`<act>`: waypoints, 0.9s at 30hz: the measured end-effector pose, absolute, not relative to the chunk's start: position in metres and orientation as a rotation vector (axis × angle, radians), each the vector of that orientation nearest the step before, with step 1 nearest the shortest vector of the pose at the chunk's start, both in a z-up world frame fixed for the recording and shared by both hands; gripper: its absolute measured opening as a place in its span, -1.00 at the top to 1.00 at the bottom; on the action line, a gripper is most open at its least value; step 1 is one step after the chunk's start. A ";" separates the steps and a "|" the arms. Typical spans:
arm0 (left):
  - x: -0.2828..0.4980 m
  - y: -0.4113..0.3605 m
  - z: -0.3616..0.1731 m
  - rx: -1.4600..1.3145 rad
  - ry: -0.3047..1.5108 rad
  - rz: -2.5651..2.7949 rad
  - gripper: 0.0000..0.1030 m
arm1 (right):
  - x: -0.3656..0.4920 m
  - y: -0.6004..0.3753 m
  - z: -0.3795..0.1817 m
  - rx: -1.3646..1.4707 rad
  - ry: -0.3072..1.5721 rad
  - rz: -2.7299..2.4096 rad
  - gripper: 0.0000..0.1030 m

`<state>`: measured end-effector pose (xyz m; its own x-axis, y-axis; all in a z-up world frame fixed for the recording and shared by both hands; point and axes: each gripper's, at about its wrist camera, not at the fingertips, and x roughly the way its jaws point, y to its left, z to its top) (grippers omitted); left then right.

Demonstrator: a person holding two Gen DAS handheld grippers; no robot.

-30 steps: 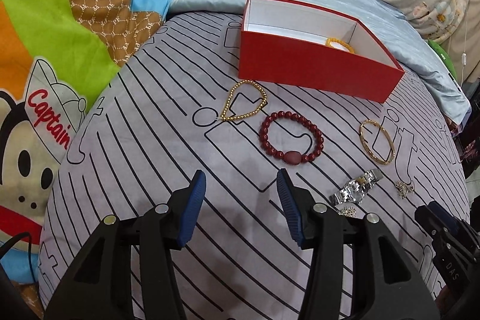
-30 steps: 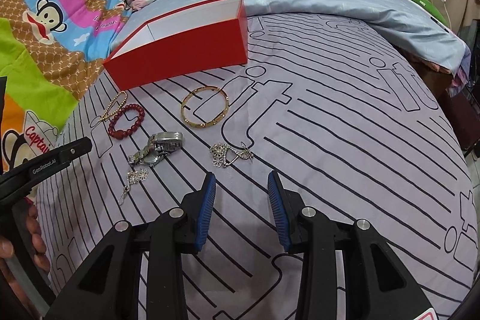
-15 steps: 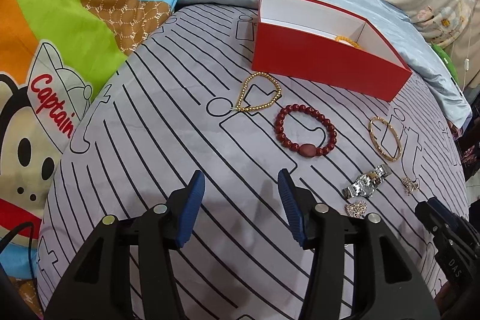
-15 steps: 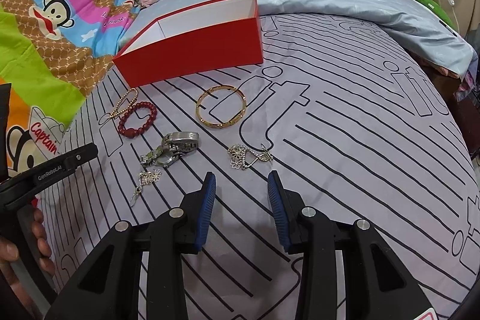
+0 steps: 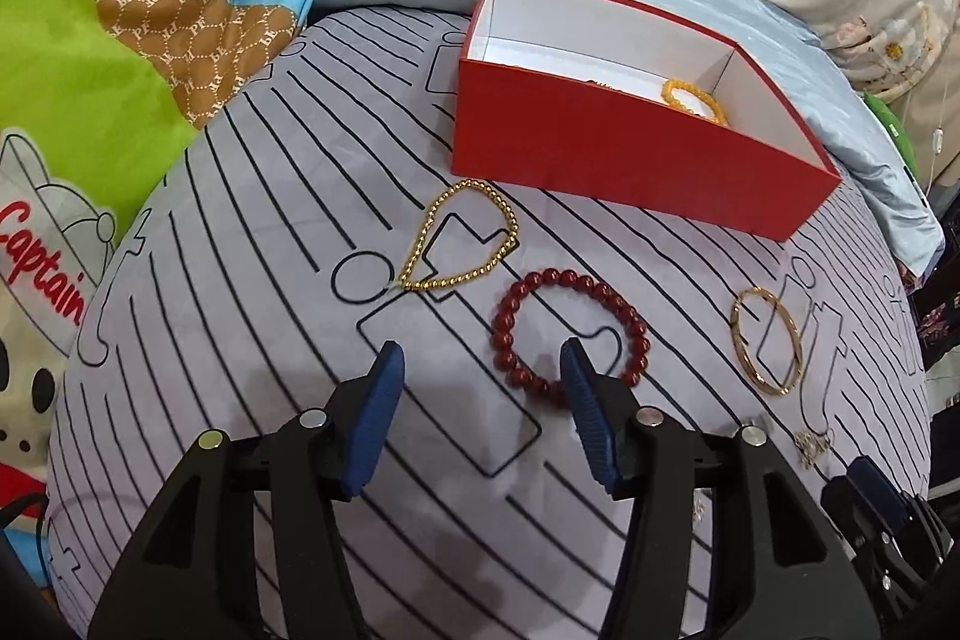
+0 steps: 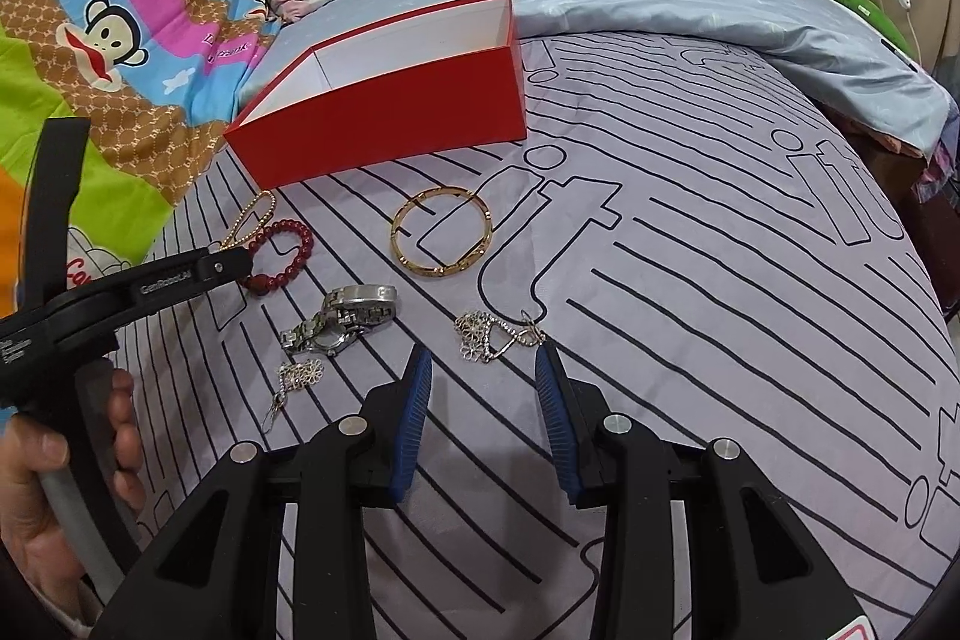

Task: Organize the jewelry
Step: 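Withdraw both open tools from the box back over the remaining jewelry, then grasp the red bead bracelet with the left tool while the right tool grasps the gold bangle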

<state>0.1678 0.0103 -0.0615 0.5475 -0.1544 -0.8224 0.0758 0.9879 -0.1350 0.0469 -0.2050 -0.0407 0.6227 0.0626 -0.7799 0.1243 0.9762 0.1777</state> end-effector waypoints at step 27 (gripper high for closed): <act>0.164 0.008 -0.062 -0.049 0.968 -0.223 0.85 | 0.129 -0.179 -0.051 0.124 0.924 -0.006 -0.11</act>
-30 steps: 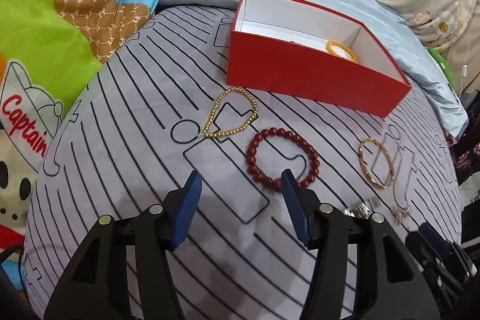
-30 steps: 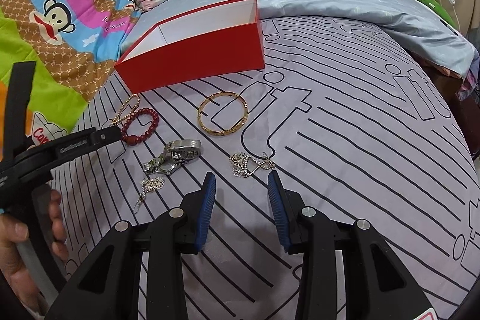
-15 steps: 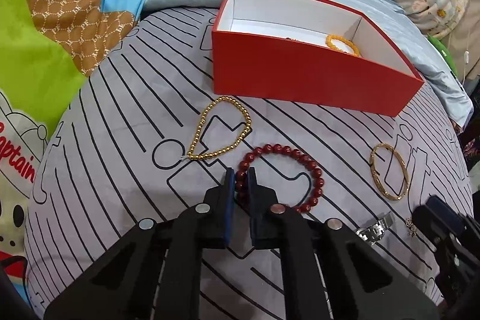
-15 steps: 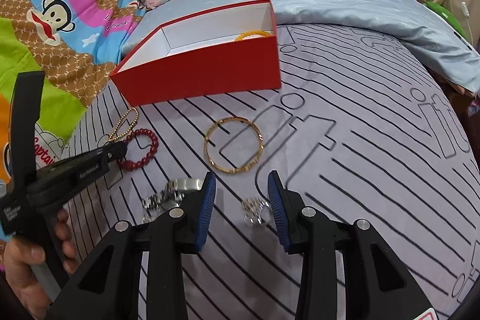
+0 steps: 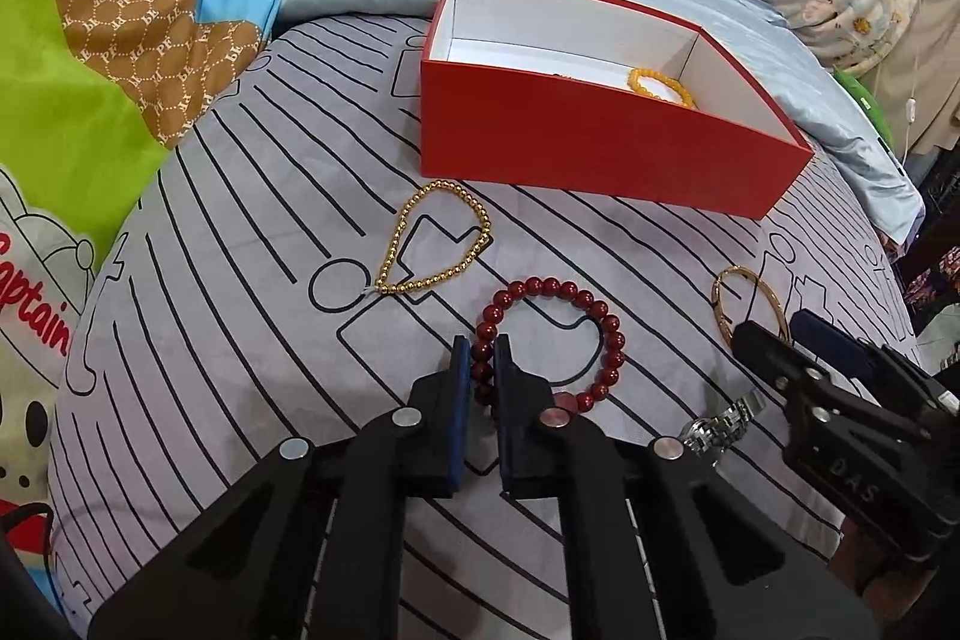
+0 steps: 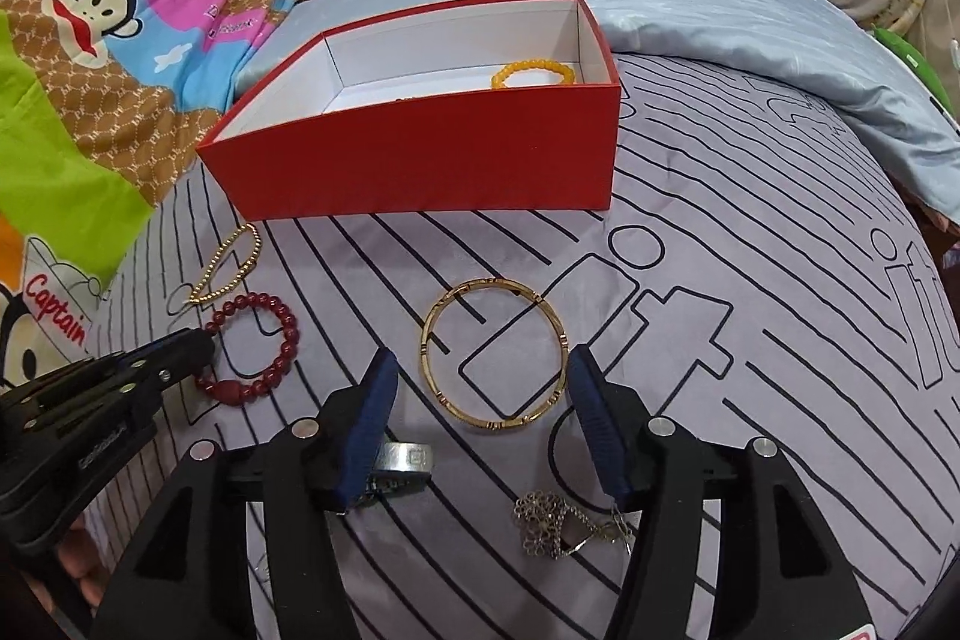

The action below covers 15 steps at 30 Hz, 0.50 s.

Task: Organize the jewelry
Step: 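Grasp the red bead bracelet with the left tool while the right tool grasps the gold bangle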

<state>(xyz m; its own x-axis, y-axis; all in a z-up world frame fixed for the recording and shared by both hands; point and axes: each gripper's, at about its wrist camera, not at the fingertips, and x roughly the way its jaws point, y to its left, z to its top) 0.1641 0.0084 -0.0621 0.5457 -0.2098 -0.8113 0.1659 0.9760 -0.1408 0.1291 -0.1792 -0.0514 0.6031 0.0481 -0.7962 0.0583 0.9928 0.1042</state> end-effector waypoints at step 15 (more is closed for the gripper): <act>0.163 0.011 -0.066 -0.057 0.990 -0.209 0.85 | 0.135 -0.173 -0.057 0.058 0.918 -0.045 -0.04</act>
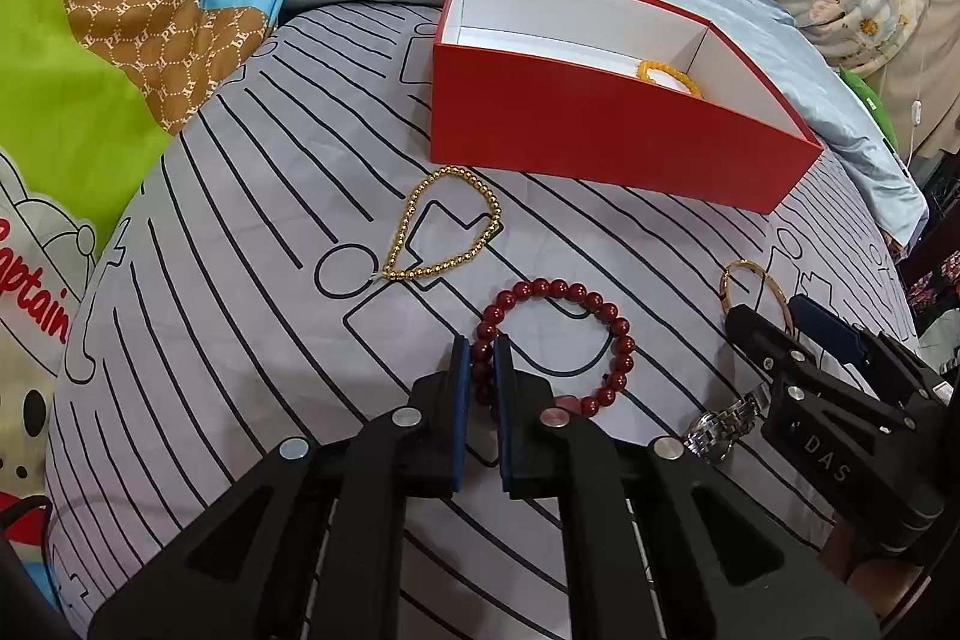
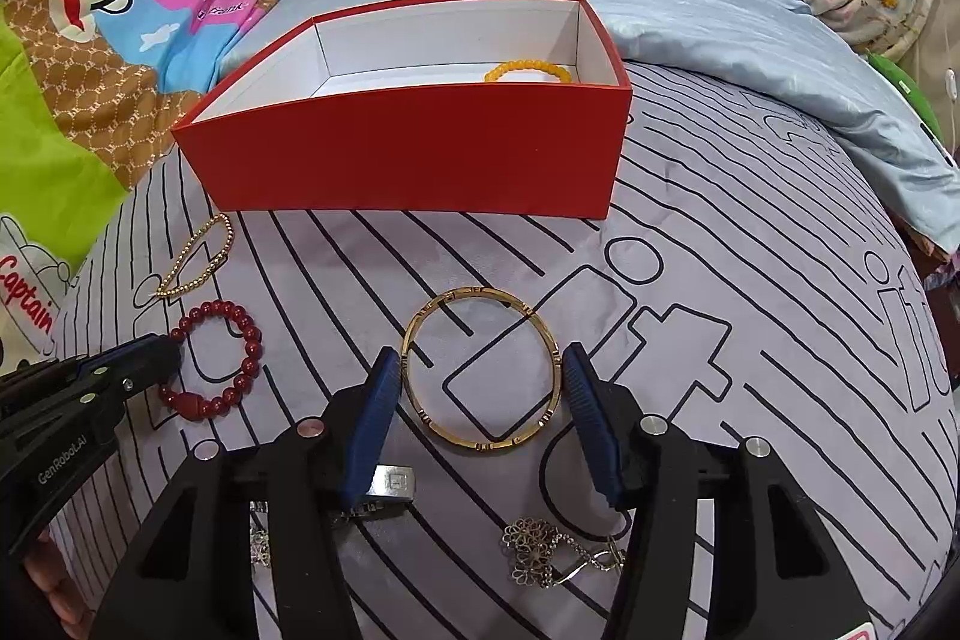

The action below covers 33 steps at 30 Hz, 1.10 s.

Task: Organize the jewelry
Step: 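Grasp the red bead bracelet with the left tool while the right tool grasps the gold bangle, then carry the red bracelet with the left tool while the right tool carries the gold bangle into the box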

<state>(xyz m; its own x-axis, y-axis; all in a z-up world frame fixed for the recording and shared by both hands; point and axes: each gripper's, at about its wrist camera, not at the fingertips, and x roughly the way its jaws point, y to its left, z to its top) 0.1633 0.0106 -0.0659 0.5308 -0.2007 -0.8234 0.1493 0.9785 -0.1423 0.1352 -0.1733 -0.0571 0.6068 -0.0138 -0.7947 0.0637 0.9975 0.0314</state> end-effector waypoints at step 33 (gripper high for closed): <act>0.193 -0.018 0.078 -0.023 0.711 -0.289 0.85 | 0.138 -0.193 0.053 0.135 0.714 0.046 -0.03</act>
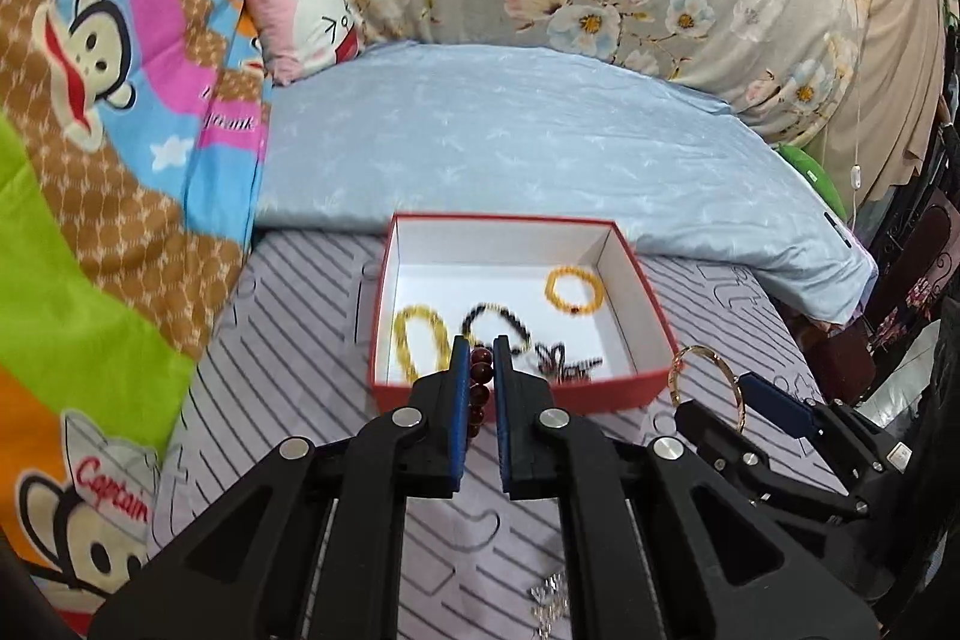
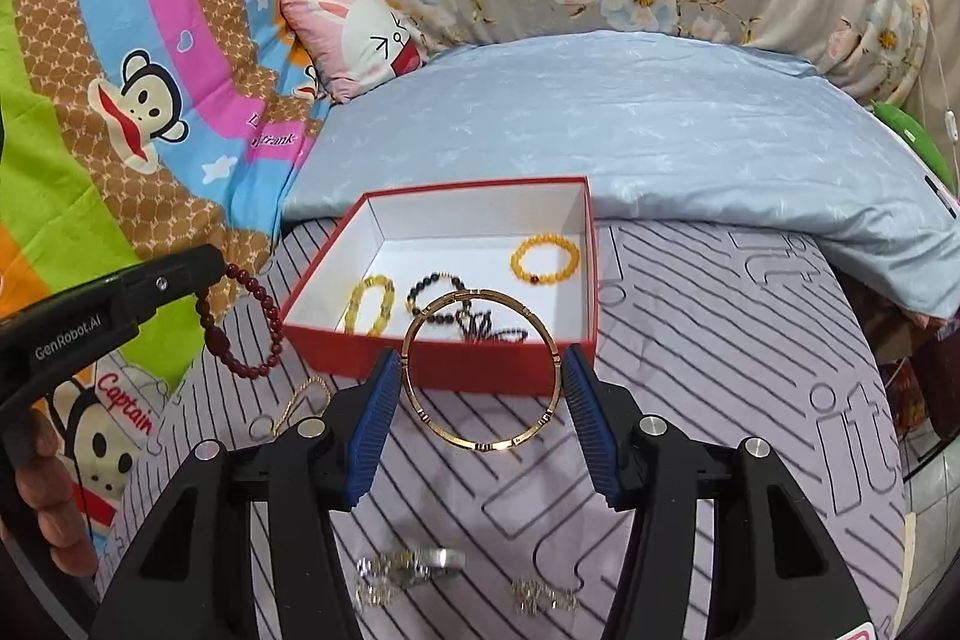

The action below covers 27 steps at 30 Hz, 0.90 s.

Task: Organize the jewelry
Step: 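Carry the red bracelet with the left tool while the right tool carries the gold bangle into the box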

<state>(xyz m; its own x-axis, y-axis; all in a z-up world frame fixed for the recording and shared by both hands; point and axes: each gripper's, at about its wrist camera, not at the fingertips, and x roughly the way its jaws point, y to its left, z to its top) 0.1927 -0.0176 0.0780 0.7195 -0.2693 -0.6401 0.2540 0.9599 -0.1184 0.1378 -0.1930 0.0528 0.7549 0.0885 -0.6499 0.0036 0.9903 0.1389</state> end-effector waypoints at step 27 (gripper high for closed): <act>0.311 -0.045 0.015 0.026 0.814 -0.222 0.85 | 0.259 -0.199 0.020 0.119 0.778 0.020 -0.04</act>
<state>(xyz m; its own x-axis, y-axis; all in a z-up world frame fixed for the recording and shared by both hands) 0.3107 -0.0447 0.0146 0.6647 -0.1865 -0.7235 0.2061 0.9765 -0.0623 0.2588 -0.1987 0.0198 0.7128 0.0617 -0.6987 0.0263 0.9931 0.1146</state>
